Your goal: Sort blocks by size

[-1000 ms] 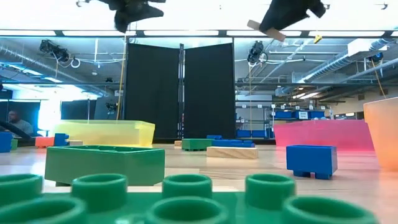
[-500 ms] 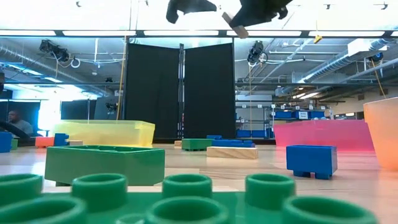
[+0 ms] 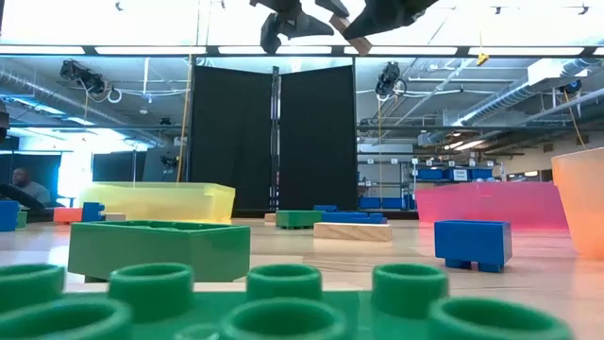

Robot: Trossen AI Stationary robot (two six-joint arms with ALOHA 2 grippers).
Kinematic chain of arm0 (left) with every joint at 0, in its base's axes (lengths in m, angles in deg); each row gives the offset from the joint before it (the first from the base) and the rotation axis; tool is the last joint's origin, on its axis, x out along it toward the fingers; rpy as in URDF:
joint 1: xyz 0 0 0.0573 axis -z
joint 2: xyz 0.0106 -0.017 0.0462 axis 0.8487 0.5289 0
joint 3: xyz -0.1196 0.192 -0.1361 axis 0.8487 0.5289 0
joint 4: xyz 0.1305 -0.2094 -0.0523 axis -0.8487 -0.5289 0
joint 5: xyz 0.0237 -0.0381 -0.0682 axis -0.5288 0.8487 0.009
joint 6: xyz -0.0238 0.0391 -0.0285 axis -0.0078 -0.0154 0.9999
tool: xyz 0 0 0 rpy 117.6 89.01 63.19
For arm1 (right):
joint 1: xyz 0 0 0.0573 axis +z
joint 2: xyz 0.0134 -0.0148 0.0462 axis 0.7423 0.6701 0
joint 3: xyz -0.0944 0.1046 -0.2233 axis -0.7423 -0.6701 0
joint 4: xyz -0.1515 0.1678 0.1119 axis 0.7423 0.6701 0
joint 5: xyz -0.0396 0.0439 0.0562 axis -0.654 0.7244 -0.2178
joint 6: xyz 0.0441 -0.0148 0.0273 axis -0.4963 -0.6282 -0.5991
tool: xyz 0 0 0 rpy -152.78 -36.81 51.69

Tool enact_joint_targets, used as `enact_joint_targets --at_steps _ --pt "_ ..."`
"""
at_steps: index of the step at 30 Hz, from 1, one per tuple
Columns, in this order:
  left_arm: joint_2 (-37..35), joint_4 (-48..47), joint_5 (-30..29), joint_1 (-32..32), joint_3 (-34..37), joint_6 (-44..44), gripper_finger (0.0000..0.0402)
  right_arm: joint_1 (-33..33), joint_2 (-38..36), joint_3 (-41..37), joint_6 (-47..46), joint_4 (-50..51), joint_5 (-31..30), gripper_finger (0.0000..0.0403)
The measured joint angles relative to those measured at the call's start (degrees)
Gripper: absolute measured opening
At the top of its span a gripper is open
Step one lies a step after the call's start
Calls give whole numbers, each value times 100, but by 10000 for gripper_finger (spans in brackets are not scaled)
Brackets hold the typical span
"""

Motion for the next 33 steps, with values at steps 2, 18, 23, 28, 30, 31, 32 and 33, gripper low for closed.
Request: enact_joint_targets --at_steps 2,18,23,28,30,31,32,33 --pt "44 -20 167 -40 0 209 183 -2 0 -2 169 -110 121 117" --pt "178 197 881 -220 4 627 60 -44 -4 -3 390 -60 205 129" --pt "111 103 928 -336 7 551 60 -29 -4 0 269 -53 -71 218" --pt "-240 -819 764 -673 22 595 60 -29 -4 9 -375 122 -458 293" --pt "-458 -1201 703 -902 22 597 60 -42 -4 9 -747 329 -458 315" --pt "-561 -1381 672 -1020 19 599 60 -46 -4 9 -940 468 -458 323" --pt "-707 -1630 671 -1183 15 597 60 -48 -4 9 -1141 592 -441 330" --pt "-842 -1950 668 -1320 15 590 60 -48 -4 9 -1322 730 -379 335"
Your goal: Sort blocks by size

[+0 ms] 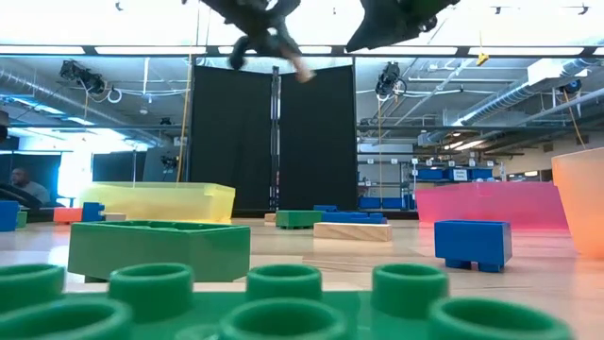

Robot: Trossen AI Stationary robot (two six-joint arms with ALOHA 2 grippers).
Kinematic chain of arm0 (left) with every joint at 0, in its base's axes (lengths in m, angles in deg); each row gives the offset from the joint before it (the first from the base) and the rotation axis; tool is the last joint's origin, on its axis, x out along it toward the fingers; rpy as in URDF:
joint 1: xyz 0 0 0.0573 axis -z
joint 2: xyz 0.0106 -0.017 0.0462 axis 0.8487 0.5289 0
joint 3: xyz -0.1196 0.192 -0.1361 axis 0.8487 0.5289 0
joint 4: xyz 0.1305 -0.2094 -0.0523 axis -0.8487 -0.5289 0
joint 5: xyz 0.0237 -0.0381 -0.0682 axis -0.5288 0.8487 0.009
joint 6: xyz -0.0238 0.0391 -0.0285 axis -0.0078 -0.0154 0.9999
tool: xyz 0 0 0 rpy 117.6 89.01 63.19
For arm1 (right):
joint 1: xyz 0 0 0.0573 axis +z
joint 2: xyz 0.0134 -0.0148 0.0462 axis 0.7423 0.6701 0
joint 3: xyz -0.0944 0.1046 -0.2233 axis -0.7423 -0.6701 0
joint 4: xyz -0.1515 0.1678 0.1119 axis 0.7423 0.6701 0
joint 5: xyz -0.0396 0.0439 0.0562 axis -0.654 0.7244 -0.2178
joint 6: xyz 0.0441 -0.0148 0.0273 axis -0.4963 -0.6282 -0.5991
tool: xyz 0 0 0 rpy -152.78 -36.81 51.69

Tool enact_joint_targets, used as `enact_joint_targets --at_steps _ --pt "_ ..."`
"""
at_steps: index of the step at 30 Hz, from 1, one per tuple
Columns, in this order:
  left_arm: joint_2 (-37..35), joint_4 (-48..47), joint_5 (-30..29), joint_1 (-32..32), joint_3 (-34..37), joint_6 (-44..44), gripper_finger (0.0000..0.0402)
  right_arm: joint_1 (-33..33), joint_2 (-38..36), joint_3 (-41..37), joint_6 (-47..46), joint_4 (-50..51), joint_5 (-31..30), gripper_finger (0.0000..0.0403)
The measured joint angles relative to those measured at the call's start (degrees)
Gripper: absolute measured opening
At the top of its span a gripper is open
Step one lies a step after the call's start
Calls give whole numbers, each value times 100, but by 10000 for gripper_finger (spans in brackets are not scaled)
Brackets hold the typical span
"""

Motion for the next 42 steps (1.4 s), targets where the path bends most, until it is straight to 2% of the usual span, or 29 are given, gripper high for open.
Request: enact_joint_targets --at_steps 8,13,19,23,26,29,34,39,42 --pt "-851 -2301 120 -1290 153 -293 60 0 0 -2 -757 334 444 337" --pt "-948 -2353 964 -2136 963 -491 60 -94 0 0 -1156 194 538 322" --pt "-863 -1546 2186 -3072 2035 -415 60 -292 4 122 -1659 40 651 314" --pt "-729 -1473 2904 -3588 2303 -289 60 -495 135 411 -1880 141 705 313" --pt "-579 -1638 2999 -3768 2388 -282 79 -665 569 912 -2134 588 993 313" --pt "-514 -1691 3121 -3839 2398 -289 137 -839 1250 1674 -2543 1416 1448 313" --pt "-505 -1750 3298 -3847 2398 -533 213 -1165 2598 3376 -3575 3578 2108 313" --pt "-505 -1784 3634 -3847 2389 -728 251 -1617 3765 4721 -4540 5334 3453 313" --pt "-505 -1917 3807 -3847 2263 -778 259 -1837 4272 5044 -4777 5706 4303 313"
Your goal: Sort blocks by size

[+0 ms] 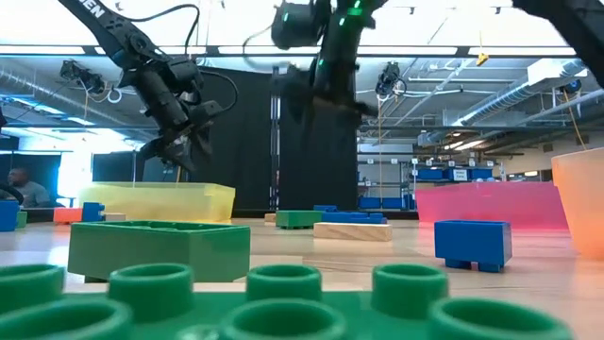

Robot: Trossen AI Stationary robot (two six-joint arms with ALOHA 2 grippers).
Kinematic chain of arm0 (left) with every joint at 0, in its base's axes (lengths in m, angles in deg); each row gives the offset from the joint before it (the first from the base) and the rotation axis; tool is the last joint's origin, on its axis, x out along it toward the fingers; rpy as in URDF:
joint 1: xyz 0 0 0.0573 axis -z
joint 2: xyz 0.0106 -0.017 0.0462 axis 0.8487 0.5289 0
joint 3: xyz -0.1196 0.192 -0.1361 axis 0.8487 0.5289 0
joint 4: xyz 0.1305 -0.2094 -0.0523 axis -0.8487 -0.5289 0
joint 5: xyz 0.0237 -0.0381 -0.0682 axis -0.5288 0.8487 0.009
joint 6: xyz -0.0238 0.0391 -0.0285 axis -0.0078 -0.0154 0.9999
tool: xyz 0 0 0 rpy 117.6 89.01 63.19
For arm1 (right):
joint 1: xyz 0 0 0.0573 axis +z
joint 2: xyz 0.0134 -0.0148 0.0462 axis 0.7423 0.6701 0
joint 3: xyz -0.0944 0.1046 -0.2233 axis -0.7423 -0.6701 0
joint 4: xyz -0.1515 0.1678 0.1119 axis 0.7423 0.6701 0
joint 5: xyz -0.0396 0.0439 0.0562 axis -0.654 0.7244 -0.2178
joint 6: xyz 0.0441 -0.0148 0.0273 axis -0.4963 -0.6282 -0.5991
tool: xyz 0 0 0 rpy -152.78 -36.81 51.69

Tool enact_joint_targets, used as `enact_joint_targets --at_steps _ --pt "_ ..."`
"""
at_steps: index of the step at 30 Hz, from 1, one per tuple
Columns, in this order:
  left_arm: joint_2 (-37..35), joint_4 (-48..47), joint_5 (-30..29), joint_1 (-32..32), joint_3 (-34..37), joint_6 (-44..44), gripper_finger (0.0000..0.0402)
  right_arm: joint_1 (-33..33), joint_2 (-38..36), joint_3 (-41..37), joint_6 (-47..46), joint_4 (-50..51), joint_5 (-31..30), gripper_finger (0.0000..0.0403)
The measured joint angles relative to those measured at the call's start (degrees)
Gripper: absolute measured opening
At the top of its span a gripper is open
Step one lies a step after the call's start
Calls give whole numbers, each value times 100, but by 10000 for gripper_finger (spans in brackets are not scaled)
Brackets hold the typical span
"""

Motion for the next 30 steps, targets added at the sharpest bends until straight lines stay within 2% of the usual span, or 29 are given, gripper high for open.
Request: enact_joint_targets --at_steps 2,5,20,30 --pt "-27 -178 156 0 -115 -184 260 -101 222 27 -80 2 388 313" --pt "-155 -470 350 2 -282 -538 260 -202 536 29 -101 13 654 314" --pt "-2022 -635 374 9 -353 -866 261 -508 1187 24 -281 -36 540 309" --pt "-2493 -716 372 9 -348 -866 262 -627 1279 -109 -199 -291 812 275"
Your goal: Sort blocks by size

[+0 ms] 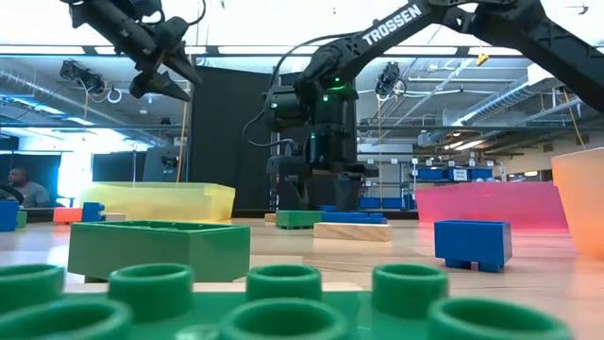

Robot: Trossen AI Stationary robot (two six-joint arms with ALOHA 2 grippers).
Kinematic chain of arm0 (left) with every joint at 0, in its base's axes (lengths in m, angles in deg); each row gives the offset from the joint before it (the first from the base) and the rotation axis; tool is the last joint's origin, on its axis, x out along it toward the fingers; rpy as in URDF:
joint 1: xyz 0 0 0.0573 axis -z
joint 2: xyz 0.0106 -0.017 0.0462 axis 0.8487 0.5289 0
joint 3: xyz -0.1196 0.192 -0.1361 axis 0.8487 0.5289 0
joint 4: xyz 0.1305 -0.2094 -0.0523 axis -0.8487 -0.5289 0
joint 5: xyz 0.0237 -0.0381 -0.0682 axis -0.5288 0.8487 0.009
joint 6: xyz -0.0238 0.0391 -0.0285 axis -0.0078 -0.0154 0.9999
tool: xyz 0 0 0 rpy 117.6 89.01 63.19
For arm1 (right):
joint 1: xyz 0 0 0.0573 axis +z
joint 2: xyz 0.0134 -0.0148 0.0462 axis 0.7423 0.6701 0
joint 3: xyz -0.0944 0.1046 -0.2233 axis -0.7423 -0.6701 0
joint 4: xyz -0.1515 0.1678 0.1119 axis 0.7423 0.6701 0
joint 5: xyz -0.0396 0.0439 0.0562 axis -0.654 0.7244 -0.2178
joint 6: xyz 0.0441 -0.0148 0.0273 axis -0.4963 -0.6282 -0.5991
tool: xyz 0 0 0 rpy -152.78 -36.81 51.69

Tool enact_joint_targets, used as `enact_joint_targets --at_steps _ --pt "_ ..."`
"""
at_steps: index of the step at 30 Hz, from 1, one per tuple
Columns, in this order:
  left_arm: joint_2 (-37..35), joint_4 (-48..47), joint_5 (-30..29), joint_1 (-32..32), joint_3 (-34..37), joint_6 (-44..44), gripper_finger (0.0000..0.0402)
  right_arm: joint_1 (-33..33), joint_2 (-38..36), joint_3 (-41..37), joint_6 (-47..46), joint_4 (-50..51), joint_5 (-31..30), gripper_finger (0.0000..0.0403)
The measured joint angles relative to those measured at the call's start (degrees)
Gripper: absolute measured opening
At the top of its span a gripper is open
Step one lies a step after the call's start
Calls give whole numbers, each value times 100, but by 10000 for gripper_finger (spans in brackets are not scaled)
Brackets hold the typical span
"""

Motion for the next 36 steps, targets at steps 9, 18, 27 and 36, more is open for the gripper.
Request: enact_joint_targets --at_steps 9,18,27,36 --pt "10 -87 14 3 2 7 262 -21 -2 -2 215 -24 336 220" --pt "14 -103 50 4 2 42 262 -30 -2 -1 270 32 439 150" --pt "14 -161 48 4 2 46 262 -28 -122 185 410 950 48 150" --pt "14 -157 -238 7 2 46 262 -289 -1598 117 417 1673 -1184 150"
